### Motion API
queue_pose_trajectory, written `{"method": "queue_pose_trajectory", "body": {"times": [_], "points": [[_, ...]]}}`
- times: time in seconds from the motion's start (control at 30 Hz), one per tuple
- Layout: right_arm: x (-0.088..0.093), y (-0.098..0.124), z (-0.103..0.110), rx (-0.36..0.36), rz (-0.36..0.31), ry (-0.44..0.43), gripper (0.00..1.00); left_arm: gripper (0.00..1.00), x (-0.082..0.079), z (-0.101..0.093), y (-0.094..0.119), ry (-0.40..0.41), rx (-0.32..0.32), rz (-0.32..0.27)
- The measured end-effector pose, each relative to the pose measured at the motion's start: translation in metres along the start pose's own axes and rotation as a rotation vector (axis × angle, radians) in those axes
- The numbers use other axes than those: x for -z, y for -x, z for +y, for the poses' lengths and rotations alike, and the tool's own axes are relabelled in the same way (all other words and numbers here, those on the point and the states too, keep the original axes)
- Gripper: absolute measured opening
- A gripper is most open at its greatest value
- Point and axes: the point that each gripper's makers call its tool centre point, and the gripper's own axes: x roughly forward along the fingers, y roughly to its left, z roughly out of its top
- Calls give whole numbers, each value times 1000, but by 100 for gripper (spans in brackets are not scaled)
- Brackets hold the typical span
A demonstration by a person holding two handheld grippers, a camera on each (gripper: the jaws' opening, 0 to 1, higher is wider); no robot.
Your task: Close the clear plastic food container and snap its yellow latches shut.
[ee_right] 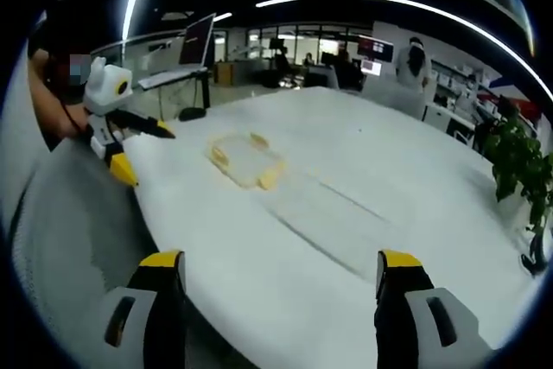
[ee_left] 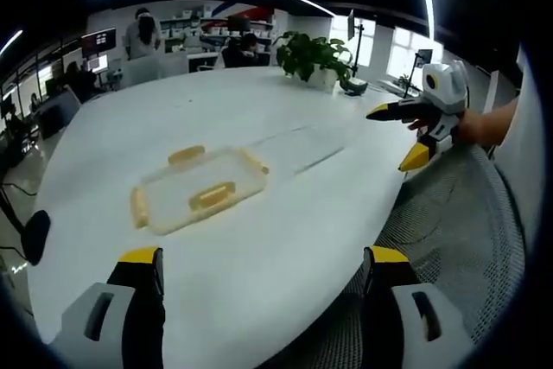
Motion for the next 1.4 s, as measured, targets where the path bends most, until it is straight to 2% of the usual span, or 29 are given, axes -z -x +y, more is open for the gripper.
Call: {"method": "queue_pose_trajectory", "body": {"times": [1.4], "points": [[-1,0,1,-5,1,8,92,95,1,2,0,1,-9,8]]}}
